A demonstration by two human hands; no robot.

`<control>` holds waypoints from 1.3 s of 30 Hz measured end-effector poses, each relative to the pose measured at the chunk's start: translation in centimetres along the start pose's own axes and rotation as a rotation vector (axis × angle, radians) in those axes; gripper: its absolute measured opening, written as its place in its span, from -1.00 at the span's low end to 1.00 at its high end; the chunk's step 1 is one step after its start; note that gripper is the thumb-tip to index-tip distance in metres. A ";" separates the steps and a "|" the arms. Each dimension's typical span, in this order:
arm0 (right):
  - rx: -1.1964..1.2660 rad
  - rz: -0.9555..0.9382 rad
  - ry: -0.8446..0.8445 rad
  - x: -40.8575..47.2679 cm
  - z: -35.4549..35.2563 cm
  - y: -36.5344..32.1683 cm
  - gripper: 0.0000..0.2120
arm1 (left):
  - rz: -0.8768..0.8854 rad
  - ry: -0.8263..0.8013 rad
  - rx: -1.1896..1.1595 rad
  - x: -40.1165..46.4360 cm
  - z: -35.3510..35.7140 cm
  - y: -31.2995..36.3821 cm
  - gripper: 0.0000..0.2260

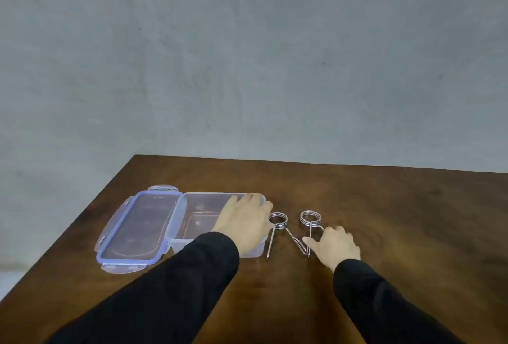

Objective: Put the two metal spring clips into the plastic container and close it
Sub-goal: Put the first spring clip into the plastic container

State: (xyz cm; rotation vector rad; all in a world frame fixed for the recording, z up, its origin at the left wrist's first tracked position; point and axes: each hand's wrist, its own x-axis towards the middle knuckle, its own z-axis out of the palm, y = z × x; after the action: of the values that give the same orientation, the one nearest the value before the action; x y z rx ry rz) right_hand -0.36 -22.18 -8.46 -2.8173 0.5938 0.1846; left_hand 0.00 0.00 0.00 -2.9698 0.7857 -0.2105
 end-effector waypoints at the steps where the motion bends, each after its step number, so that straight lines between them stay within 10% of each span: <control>1: -0.022 0.020 -0.032 0.9 0.8 -0.7 -0.32 | -0.019 -0.035 -0.010 0.2 1.0 -0.7 -0.66; 15: 0.141 0.055 0.171 3.5 0.7 -1.9 -0.64 | -0.071 0.076 -0.094 1.0 2.1 -6.2 -0.59; 22: 0.342 -0.303 0.294 3.8 -4.8 -7.1 -0.64 | -0.158 0.144 -0.150 0.5 1.3 -13.4 -0.59; 30: 0.190 -0.767 0.049 0.0 -5.9 -17.5 -0.62 | -0.360 0.122 -0.172 -3.3 5.3 -23.1 -0.66; 39: -0.083 -0.834 -0.167 -0.7 1.2 -22.7 -0.60 | -0.403 -0.005 -0.310 -5.4 11.9 -24.4 -0.65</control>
State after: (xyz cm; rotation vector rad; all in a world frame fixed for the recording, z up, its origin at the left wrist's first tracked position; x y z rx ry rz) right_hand 8.24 -1.46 -4.48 -2.8170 -0.6393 0.2711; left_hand 8.96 24.15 -10.11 -3.3948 0.2240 -0.1062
